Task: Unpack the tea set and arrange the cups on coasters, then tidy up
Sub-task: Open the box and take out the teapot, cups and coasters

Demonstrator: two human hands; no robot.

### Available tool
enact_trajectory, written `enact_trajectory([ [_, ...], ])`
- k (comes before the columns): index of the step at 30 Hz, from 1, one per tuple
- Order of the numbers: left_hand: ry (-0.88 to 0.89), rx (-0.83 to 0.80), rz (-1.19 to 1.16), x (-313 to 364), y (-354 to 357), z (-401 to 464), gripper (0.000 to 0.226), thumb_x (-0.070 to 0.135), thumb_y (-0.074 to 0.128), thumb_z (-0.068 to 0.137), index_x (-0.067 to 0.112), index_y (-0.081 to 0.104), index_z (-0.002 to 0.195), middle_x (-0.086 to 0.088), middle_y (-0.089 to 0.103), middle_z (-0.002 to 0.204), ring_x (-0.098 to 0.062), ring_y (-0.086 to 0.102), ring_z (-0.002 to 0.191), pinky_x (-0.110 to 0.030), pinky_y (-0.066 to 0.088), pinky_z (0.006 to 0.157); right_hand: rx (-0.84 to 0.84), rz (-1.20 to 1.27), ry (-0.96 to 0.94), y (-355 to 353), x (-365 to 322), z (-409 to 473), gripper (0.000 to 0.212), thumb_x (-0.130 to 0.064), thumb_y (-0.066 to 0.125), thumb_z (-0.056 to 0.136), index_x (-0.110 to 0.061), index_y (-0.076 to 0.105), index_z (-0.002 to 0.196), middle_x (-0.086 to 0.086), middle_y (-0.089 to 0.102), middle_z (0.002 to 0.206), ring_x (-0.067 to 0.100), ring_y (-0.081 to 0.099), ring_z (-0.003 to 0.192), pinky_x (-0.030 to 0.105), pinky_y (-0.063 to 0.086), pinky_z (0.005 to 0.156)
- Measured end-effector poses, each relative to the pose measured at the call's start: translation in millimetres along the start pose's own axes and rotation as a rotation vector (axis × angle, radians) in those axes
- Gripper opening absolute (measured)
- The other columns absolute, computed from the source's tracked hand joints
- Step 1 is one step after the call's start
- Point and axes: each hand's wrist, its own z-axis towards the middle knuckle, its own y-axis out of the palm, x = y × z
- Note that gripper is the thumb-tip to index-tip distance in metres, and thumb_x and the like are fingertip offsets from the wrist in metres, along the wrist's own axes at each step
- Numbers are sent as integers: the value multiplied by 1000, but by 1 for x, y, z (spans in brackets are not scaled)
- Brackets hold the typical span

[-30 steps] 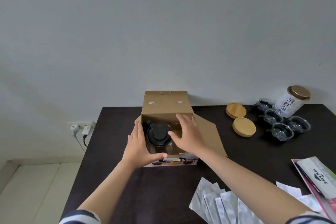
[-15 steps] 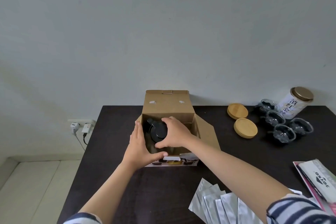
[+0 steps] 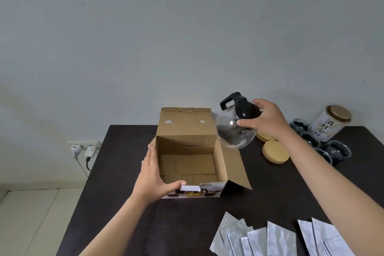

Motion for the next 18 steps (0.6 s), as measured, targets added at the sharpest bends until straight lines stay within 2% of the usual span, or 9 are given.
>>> enact_trajectory([
  [2, -3, 0, 5, 1, 0, 0, 148, 93, 53, 42, 17, -18, 148, 5, -17, 156, -20, -4, 146, -48, 19, 117, 13, -136, 55, 4, 16, 13, 92, -38, 87, 61, -5, 45, 136, 7, 53, 132, 26, 51, 119, 33, 42, 90],
  [4, -5, 1, 8, 1, 0, 0, 149, 94, 52, 41, 17, -18, 148, 5, -17, 156, -19, -5, 146, -47, 19, 117, -11, -215, 101, 13, 34, 26, 102, -43, 86, 57, -8, 40, 141, 10, 47, 139, 29, 49, 123, 34, 44, 88],
  [9, -3, 14, 0, 1, 1, 0, 148, 95, 50, 41, 17, -18, 147, 5, -17, 156, -16, -7, 146, -46, 19, 117, -59, -264, 171, 40, 69, 46, 93, -49, 82, 43, -13, 50, 122, 9, 53, 118, 26, 58, 96, 35, 55, 71],
  [11, -3, 17, 2, 1, 2, 1, 148, 95, 49, 42, 17, -18, 147, 5, -17, 156, -15, -7, 146, -46, 19, 117, -71, -285, 183, 49, 81, 52, 91, -47, 84, 46, -13, 49, 122, 9, 52, 117, 26, 58, 96, 33, 54, 68],
  [13, -1, 16, -3, 1, 2, 1, 148, 95, 51, 42, 17, -18, 147, 5, -17, 156, -15, -7, 146, -45, 18, 117, -82, -287, 198, 56, 88, 57, 91, -42, 85, 51, -11, 46, 128, 10, 49, 122, 27, 55, 102, 34, 53, 73],
  [18, 3, 23, -11, 0, 3, 1, 147, 93, 53, 43, 18, -17, 147, 6, -17, 156, -15, -6, 146, -45, 19, 117, -119, -194, 225, 54, 99, 69, 94, -40, 81, 46, -13, 46, 129, 8, 49, 123, 26, 55, 104, 39, 55, 78],
])
